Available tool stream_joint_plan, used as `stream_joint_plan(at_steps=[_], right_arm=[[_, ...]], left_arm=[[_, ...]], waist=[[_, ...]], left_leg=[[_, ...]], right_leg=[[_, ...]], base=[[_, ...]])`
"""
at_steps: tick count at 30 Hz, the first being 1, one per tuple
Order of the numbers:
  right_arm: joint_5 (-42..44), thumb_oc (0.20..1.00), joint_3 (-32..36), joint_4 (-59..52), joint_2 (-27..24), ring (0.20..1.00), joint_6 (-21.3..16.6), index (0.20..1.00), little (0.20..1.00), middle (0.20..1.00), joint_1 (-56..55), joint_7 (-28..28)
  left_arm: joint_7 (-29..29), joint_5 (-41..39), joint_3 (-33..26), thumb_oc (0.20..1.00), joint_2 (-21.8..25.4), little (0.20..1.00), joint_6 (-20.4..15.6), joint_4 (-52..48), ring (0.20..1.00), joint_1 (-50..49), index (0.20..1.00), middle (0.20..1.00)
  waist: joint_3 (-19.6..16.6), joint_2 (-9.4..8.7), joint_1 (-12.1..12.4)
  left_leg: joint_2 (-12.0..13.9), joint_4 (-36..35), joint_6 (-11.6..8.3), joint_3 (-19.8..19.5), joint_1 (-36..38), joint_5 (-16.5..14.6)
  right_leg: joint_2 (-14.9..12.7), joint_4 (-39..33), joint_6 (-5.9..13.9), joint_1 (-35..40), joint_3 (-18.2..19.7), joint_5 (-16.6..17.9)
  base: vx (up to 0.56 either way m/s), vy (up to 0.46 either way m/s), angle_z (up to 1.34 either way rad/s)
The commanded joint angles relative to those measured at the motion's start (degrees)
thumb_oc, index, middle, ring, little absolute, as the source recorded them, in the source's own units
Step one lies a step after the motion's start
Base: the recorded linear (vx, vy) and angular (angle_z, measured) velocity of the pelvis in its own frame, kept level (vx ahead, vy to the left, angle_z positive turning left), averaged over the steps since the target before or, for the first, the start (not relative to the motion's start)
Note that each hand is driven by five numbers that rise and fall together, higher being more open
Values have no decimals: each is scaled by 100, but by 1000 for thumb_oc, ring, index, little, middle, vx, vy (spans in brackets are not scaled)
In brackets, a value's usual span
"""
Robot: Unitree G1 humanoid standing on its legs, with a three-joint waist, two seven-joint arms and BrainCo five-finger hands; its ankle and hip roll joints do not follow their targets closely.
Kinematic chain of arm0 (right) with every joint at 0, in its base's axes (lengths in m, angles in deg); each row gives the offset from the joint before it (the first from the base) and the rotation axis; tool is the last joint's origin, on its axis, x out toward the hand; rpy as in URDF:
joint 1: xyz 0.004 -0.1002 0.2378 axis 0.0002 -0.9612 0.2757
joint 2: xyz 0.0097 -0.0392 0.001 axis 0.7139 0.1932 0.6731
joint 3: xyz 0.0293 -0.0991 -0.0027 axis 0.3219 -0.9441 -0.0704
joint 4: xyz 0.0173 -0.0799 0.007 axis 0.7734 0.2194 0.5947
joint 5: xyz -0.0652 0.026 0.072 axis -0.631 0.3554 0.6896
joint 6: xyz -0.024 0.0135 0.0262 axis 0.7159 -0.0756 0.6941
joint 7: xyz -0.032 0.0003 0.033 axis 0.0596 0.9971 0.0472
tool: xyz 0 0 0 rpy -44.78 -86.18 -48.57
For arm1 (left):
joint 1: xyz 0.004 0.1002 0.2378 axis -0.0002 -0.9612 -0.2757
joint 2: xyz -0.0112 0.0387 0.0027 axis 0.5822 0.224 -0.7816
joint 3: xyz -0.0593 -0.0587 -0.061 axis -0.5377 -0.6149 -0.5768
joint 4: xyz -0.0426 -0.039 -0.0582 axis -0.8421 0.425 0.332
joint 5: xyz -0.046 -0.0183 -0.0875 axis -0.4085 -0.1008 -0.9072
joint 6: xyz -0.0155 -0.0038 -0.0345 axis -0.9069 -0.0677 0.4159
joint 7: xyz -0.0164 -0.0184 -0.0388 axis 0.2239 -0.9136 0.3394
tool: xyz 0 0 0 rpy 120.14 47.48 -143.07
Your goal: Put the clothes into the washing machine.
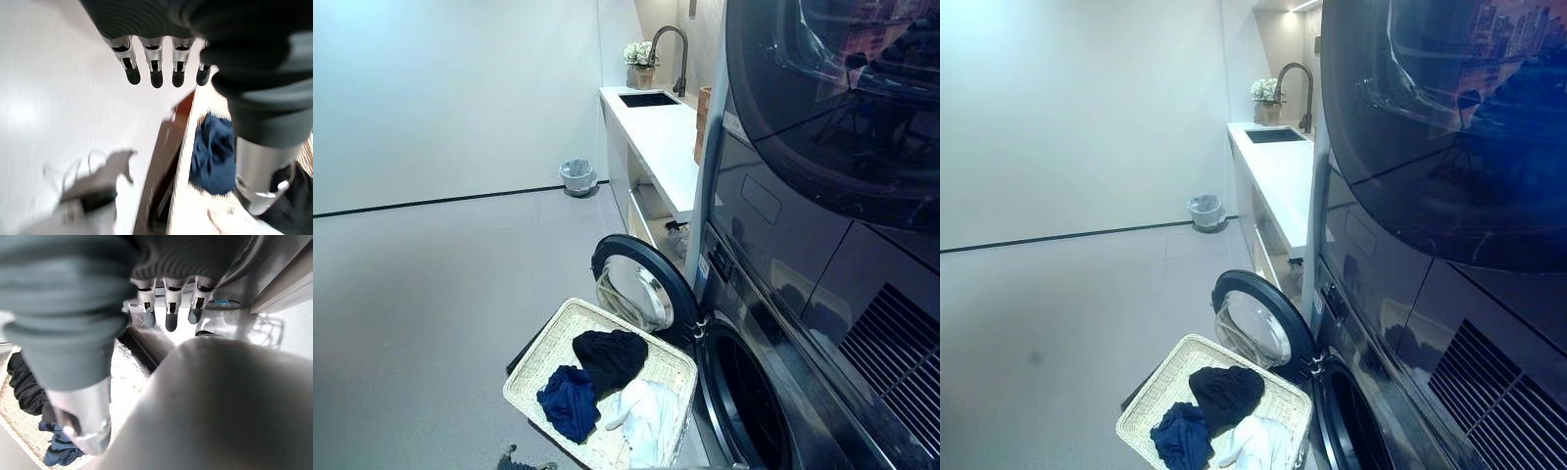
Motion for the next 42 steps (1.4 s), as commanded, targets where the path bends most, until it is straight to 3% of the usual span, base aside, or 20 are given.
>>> stream_joint_plan(at_steps=[1,3,5,11,16,25,33,42], right_arm=[[28,1000,-240,39,10,1000,-175,1000,1000,1000,516,-37],[22,1000,-260,13,-30,1000,-191,1000,1000,1000,554,-38],[53,1000,-365,-87,-218,1000,-307,1000,1000,1000,853,-89],[135,1000,-537,-300,-370,1000,-357,1000,1000,1000,1389,-248],[189,1000,-793,-462,-395,1000,-389,1000,1000,1000,1828,-311],[416,1000,-1065,-678,-385,1000,-311,1000,1000,1000,2411,-459],[619,1000,-1197,-858,-395,1000,-338,1000,1000,1000,2632,-595],[1170,1000,-1295,-1177,-606,1000,-566,1000,1000,1000,2814,-541]], left_arm=[[-561,219,130,1000,125,1000,-154,104,1000,762,1000,1000],[-603,168,156,1000,141,1000,-149,87,1000,820,1000,1000],[-778,-9,277,1000,240,1000,-134,21,1000,1219,1000,1000],[-1100,-88,415,1000,375,1000,-54,-87,1000,1903,1000,1000],[-1252,-418,463,1000,579,1000,-81,-69,1000,2528,1000,1000],[-1160,-453,427,1000,888,1000,-48,191,1000,3601,1000,1000],[-1043,-495,505,1000,1190,1000,272,477,1000,4321,1000,1000],[-631,-567,767,1000,1457,1000,1005,879,1000,5057,1000,1000]], waist=[[515,-160,-74],[563,-148,-89],[916,-85,-161],[1506,-55,-261],[1973,-134,-361],[2471,-278,-524],[2478,-452,-709],[2478,-606,-941]], left_leg=[[-732,166,532,363,-91,-439],[-732,192,535,373,-159,-434],[-729,360,551,430,-567,-404],[-759,722,574,533,-1236,-370],[-828,1382,596,570,-2010,-438],[-872,2288,604,644,-2943,-689],[-811,2763,547,798,-3711,-852],[-824,3347,501,791,-4638,-1037]], right_leg=[[-39,331,345,-186,151,-261],[-47,350,344,-264,176,-250],[-94,491,341,-721,312,-192],[-139,822,348,-1454,549,-107],[-210,1244,354,-2200,757,-56],[-222,1667,353,-3104,972,15],[-206,1671,370,-3787,991,202],[-186,1762,385,-4632,1053,388]], base=[[-64,109,-4],[-95,101,-8],[-189,153,-8],[-132,98,-19],[-102,64,-17],[-52,65,-15],[1,51,-10],[9,49,-10]])
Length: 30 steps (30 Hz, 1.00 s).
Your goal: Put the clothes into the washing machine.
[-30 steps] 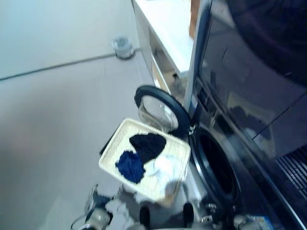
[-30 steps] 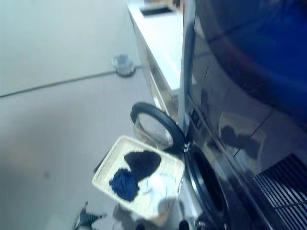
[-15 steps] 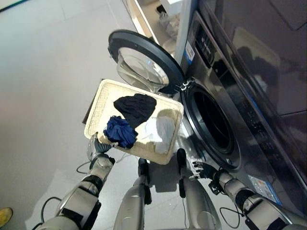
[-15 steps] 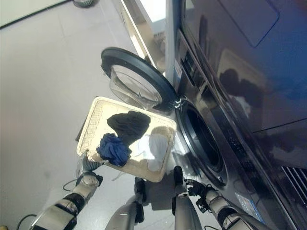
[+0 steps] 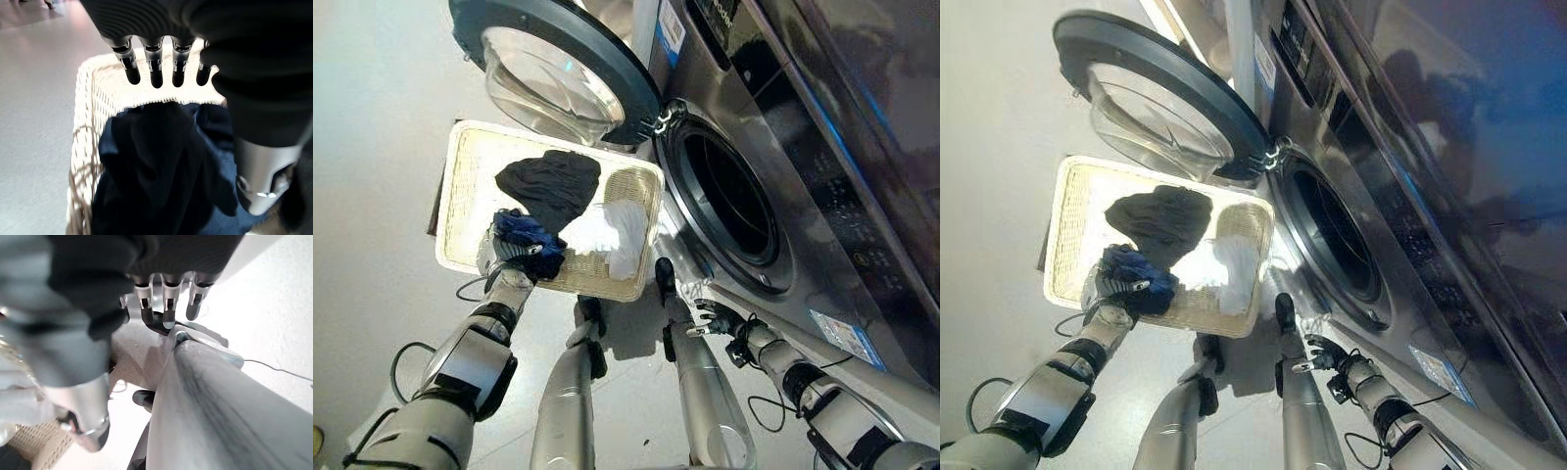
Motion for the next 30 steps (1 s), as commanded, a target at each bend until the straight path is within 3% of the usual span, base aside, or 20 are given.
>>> stream_joint_plan(at_steps=[1,2,3,9,10,12,13,16,17,18,19,20,23,25,26,27,28,30], right_arm=[[411,1000,-299,-406,-179,1000,-215,1000,1000,1000,-68,74],[412,1000,-300,-441,-183,1000,-215,1000,1000,1000,-76,84],[460,1000,-330,-553,-220,1000,-229,1000,1000,1000,-57,92],[625,1000,-353,-785,-307,1000,-245,1000,1000,1000,-41,82],[689,1000,-383,-815,-347,1000,-299,1000,1000,1000,-12,104],[695,1000,-385,-825,-357,1000,-301,1000,1000,1000,-6,108],[743,1000,-398,-867,-412,1000,-304,1000,1000,1000,49,138],[776,1000,-412,-855,-430,1000,-327,1000,1000,1000,77,151],[874,1000,-432,-817,-476,1000,-403,1000,1000,1000,128,212],[874,1000,-432,-817,-476,1000,-403,1000,1000,1000,128,212],[903,1000,-435,-812,-470,1000,-442,1000,1000,1000,135,233],[910,1000,-444,-771,-462,1000,-522,1000,1000,1000,132,253],[938,1000,-451,-754,-465,1000,-572,1000,1000,1000,132,275],[930,1000,-463,-741,-432,1000,-651,1000,1000,1000,106,271],[936,1000,-466,-751,-426,1000,-650,1000,1000,1000,103,263],[959,1000,-474,-783,-417,1000,-657,1000,1000,1000,104,243],[959,1000,-473,-795,-418,1000,-659,1000,1000,1000,105,240],[984,1000,-446,-911,-391,1000,-611,1000,1000,1000,81,171]], left_arm=[[188,-19,18,1000,433,1000,461,229,1000,124,1000,1000],[257,35,34,1000,444,1000,601,246,1000,147,1000,1000],[446,147,99,1000,470,1000,1037,358,1000,268,1000,1000],[1105,748,309,1000,513,1000,1838,605,1000,481,1000,1000],[1528,1210,536,1000,544,1000,2267,695,1000,613,1000,1000],[1569,1265,567,1000,548,1000,2312,707,1000,630,1000,1000],[2049,1882,774,1000,574,1000,2748,776,1000,736,1000,1000],[2259,2136,861,1000,583,1000,2936,804,1000,779,1000,1000],[2595,2525,1045,859,586,859,3156,850,859,847,859,859],[2595,2525,1045,859,586,859,3156,850,859,847,859,859],[2726,2858,1118,504,587,504,3217,874,504,886,504,504],[2756,2982,1197,200,574,200,3246,873,200,905,200,200],[2626,2801,1224,200,560,200,3127,873,200,885,200,200],[1910,1985,1150,200,549,200,2549,839,200,826,200,200],[1833,1871,1122,200,545,200,2472,829,200,826,200,200],[1527,1189,1008,200,544,200,2066,801,200,832,200,200],[1422,960,965,200,547,200,1910,796,200,833,200,200],[1159,-791,423,200,609,200,484,706,200,821,200,200]], waist=[[-92,-200,-61],[-92,-201,-72],[-92,-203,-121],[-92,-228,-223],[-92,-251,-264],[-92,-254,-271],[-92,-273,-307],[-92,-287,-322],[-92,-324,-345],[-92,-324,-345],[-92,-354,-358],[-92,-382,-367],[-92,-393,-359],[-92,-386,-332],[-92,-385,-328],[-92,-372,-310],[-92,-367,-305],[-92,-293,-239]], left_leg=[[-452,1040,-2,-107,-516,-589],[-457,1071,0,-113,-555,-598],[-461,1184,2,-139,-749,-612],[-447,1391,-2,-173,-1098,-662],[-443,1448,-4,-181,-1220,-675],[-442,1458,-5,-183,-1242,-676],[-445,1510,-7,-202,-1355,-683],[-441,1536,-11,-213,-1402,-697],[-438,1552,-11,-231,-1455,-714],[-438,1552,-11,-231,-1455,-714],[-439,1550,-17,-241,-1468,-717],[-450,1507,-24,-259,-1462,-704],[-467,1425,-28,-280,-1415,-659],[-505,1286,-34,-316,-1308,-587],[-509,1260,-34,-319,-1288,-573],[-521,1171,-38,-327,-1220,-521],[-525,1148,-39,-331,-1203,-506],[-544,955,-53,-380,-1036,-394]], right_leg=[[219,195,-8,-281,-205,-106],[224,215,-10,-317,-197,-106],[231,303,-14,-518,-187,-98],[240,436,-10,-902,-159,-70],[243,446,-12,-1022,-151,-38],[245,451,-13,-1044,-149,-33],[266,487,-18,-1155,-137,-19],[272,500,-21,-1199,-128,-15],[282,516,-23,-1248,-124,-6],[282,516,-23,-1248,-124,-6],[296,512,-20,-1258,-119,5],[311,492,-19,-1259,-111,21],[329,462,-21,-1215,-107,30],[363,431,-26,-1128,-97,29],[368,428,-27,-1113,-100,26],[383,408,-32,-1058,-101,16],[387,402,-33,-1044,-101,12],[400,391,-43,-912,-131,-40]], base=[[17,41,-2],[28,60,-4],[23,46,-6],[17,28,-1],[0,0,0],[0,2,-4],[0,0,0],[-2,3,-3],[0,0,0],[-9,-24,-10],[-16,-51,-11],[-19,-57,-12],[-20,-47,-6],[-21,-59,-2],[-25,-63,2],[-18,-38,3],[-27,-67,2],[-19,-72,4]])
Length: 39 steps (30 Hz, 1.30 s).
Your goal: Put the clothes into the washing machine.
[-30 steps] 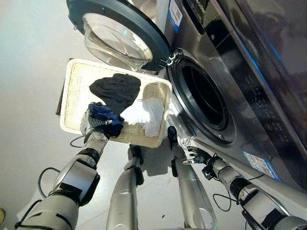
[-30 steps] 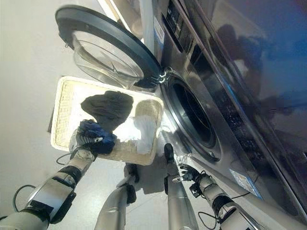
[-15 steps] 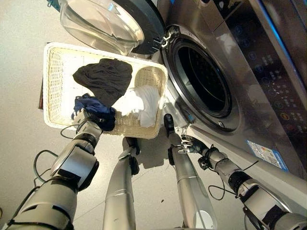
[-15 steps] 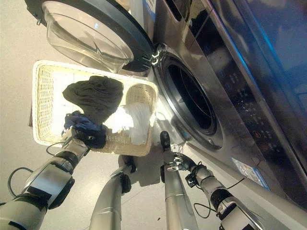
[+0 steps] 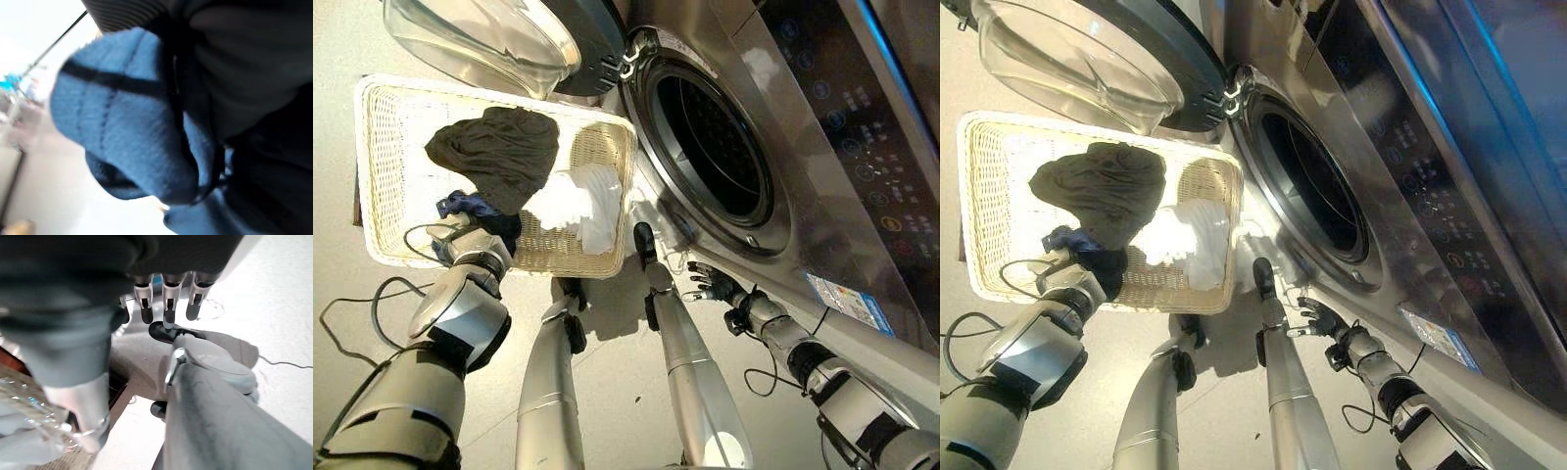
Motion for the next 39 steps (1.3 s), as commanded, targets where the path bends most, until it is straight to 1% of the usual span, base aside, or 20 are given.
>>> stream_joint_plan(at_steps=[1,3,5,6,7,10,11,12,15,17,18,21,23,25,26,30,33,35,37,39], right_arm=[[161,1000,-113,-355,-6,1000,-148,1000,1000,1000,-288,-14],[111,1000,-89,-406,8,1000,-128,1000,1000,1000,-313,-42],[87,1000,-14,-610,41,1000,-48,1000,1000,1000,-345,-173],[85,1000,-15,-626,44,1000,-58,1000,1000,1000,-350,-185],[100,1000,77,-807,51,1000,-36,1000,1000,1000,-418,-240],[109,1000,94,-840,56,1000,-32,1000,1000,1000,-427,-250],[241,1000,259,-1315,77,1000,-2,1000,1000,1000,-493,-400],[270,1000,271,-1379,74,1000,-26,1000,1000,1000,-498,-409],[488,1000,395,-2100,-79,1000,10,1000,1000,1000,-559,-574],[534,1000,419,-2385,-121,1000,-16,1000,1000,1000,-586,-696],[655,1000,496,-2872,-185,1000,-48,1000,1000,1000,-705,-793],[756,1000,574,-3143,-180,1000,-128,1000,1000,1000,-766,-792],[713,1000,656,-3607,-62,1000,-168,1000,1000,1000,-764,-817],[707,1000,659,-3622,-58,1000,-187,1000,1000,1000,-764,-800],[685,1000,645,-3949,17,1000,-116,1000,1000,1000,-662,-773],[596,1000,553,-4294,104,1000,-19,1000,1000,1000,-472,-800],[520,1000,488,-4468,121,1000,-8,1000,1000,1000,-300,-777],[315,1000,350,-4587,121,1000,-26,1000,1000,1000,-77,-834],[278,1000,322,-4601,112,1000,6,1000,1000,1000,-25,-832],[60,1000,195,-4664,38,1000,166,1000,1000,1000,192,-790]], left_arm=[[-321,-2264,-771,200,63,200,-1669,58,200,-328,200,200],[-195,-2865,-1029,200,87,200,-2005,-6,200,-337,200,200],[201,-4765,-1680,200,81,200,-3127,-382,200,-567,200,200],[272,-4980,-1708,200,78,200,-3252,-406,200,-591,200,200],[232,-5534,-2041,200,-8,200,-3571,-932,200,-844,200,200],[230,-5605,-2084,200,-29,200,-3625,-1028,200,-897,200,200],[11,-6050,-2405,200,-265,200,-3800,-1904,200,-1471,200,200],[-88,-6033,-2427,200,-286,200,-3855,-1986,200,-1536,200,200],[-1032,-5443,-2528,200,-283,200,-3938,-2655,200,-1932,200,200],[-1297,-5227,-2558,200,-243,200,-3983,-2811,200,-2033,200,200],[-1597,-4833,-2610,200,-192,200,-4004,-3148,200,-2295,200,200],[-1627,-4476,-2627,200,-164,200,-4002,-3354,200,-2508,200,200],[-1725,-3691,-2457,200,-295,200,-3954,-3904,200,-2876,200,200],[-1708,-3623,-2452,200,-302,200,-3939,-3923,200,-2891,200,200],[-1686,-3106,-2224,200,-373,200,-3861,-4351,200,-3151,200,200],[-1566,-2204,-1928,200,-433,200,-3703,-4876,200,-3408,200,200],[-1391,-1653,-1657,200,-346,200,-3554,-5213,200,-3492,200,200],[-1207,-959,-1290,200,-215,200,-3421,-5456,200,-3474,200,200],[-1182,-815,-1188,200,-163,200,-3350,-5527,200,-3462,200,200],[-982,-224,-888,200,-7,200,-3245,-5687,200,-3395,200,200]], waist=[[18,-58,119],[18,-17,147],[18,123,268],[18,131,272],[18,186,355],[18,195,368],[18,263,539],[18,270,558],[18,333,665],[18,349,685],[18,390,736],[18,420,789],[18,478,908],[18,481,914],[18,541,1020],[17,606,1156],[17,630,1227],[17,651,1286],[17,656,1298],[17,676,1340]], left_leg=[[-521,-70,-95,-114,309,-86],[-526,-136,-102,-145,382,-55],[-536,-411,-134,-251,646,69],[-537,-429,-137,-258,665,77],[-547,-573,-151,-331,830,118],[-550,-601,-155,-344,859,127],[-568,-914,-205,-451,1146,269],[-569,-955,-211,-462,1181,292],[-557,-1312,-252,-564,1533,443],[-550,-1422,-263,-582,1610,522],[-522,-1576,-282,-628,1845,556],[-504,-1692,-293,-650,1999,604],[-510,-1839,-304,-719,2170,702],[-512,-1846,-304,-724,2178,706],[-529,-1924,-305,-777,2311,737],[-559,-2000,-296,-842,2441,767],[-558,-2072,-293,-857,2511,801],[-550,-2143,-284,-867,2578,844],[-549,-2155,-283,-872,2592,853],[-537,-2187,-281,-882,2623,884]], right_leg=[[307,-329,-94,371,-322,-15],[310,-320,-96,427,-338,-50],[304,-364,-115,644,-403,-139],[302,-373,-116,663,-408,-143],[292,-409,-118,804,-461,-188],[286,-420,-117,830,-474,-192],[239,-529,-125,1107,-658,-244],[237,-545,-128,1143,-679,-249],[227,-705,-151,1489,-823,-302],[216,-763,-163,1577,-857,-293],[209,-823,-176,1823,-921,-360],[185,-870,-185,1988,-978,-387],[143,-923,-200,2200,-1065,-408],[141,-928,-200,2211,-1069,-410],[101,-977,-206,2383,-1133,-431],[72,-1050,-210,2540,-1206,-425],[63,-1118,-207,2628,-1250,-403],[70,-1143,-210,2701,-1283,-397],[72,-1139,-211,2715,-1290,-398],[66,-1111,-213,2749,-1326,-413]], base=[[-7,-48,7],[-8,-38,9],[-35,-86,12],[-48,-124,13],[-31,-85,11],[-36,-78,15],[-91,-161,33],[-126,-218,41],[-70,-75,31],[-70,-64,19],[-80,-77,10],[-52,-48,10],[-82,-66,9],[-17,-15,7],[-33,-32,14],[-16,-23,5],[-7,-8,2],[4,-24,9],[9,-14,9],[21,-16,7]])
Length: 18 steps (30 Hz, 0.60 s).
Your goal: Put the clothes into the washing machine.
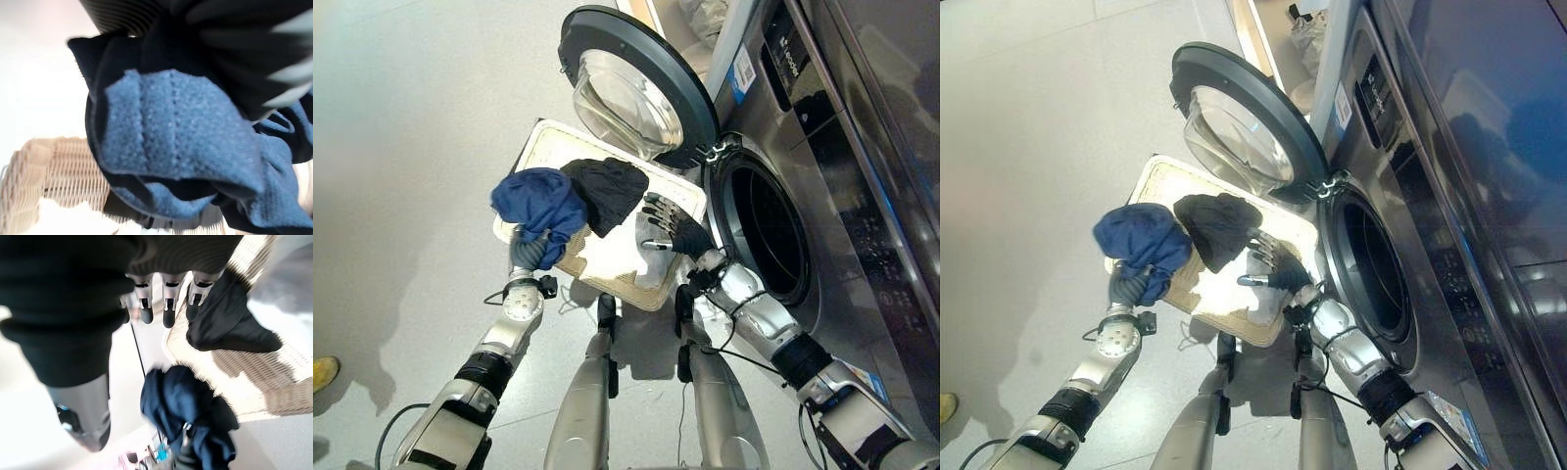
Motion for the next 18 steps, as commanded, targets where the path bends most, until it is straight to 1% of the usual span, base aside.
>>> stream_joint_plan(at_steps=[1,3,5,8,10,15,18], right_arm=[[-415,1000,-183,-716,-153,1000,60,1000,1000,1000,228,-30],[-546,1000,-306,-752,-304,1000,148,1000,1000,1000,391,-103],[-565,1000,-375,-727,-398,1000,226,1000,1000,1000,493,-152],[-375,1000,-430,-620,-464,1000,350,1000,1000,1000,541,-133],[-192,1000,-486,-529,-485,1000,442,1000,1000,1000,529,-13],[337,1000,-566,-429,-494,1000,663,1000,1000,1000,442,260],[726,1000,-631,-384,-433,1000,878,1000,1000,1000,358,493]], left_arm=[[217,1026,150,200,280,200,83,-508,200,254,200,200],[348,1448,408,200,454,200,158,-626,200,389,200,200],[447,1635,569,200,567,200,174,-707,200,513,200,200],[567,1857,802,200,724,200,177,-852,200,701,200,200],[618,2043,925,200,778,200,112,-896,200,790,200,200],[775,2124,1092,200,894,200,109,-1076,200,930,200,200],[824,2103,1192,200,930,200,27,-1155,200,989,200,200]], waist=[[-80,58,65],[-80,70,72],[-80,75,73],[-80,72,57],[-79,68,47],[-79,60,37],[-79,43,23]], left_leg=[[-506,477,183,177,-50,-379],[-497,456,185,173,-6,-372],[-492,440,187,167,18,-368],[-488,421,184,175,58,-372],[-486,395,188,184,76,-371],[-478,358,183,201,95,-371],[-471,328,184,224,91,-368]], right_leg=[[122,-173,133,405,-180,-300],[124,-134,133,439,-200,-331],[121,-123,139,458,-210,-339],[108,-133,159,491,-233,-330],[104,-141,172,489,-245,-317],[97,-167,194,503,-259,-307],[106,-191,212,480,-259,-285]], base=[[32,-15,1],[35,-14,2],[33,-17,2],[31,-15,6],[17,-7,2],[6,-5,0],[0,0,0]])
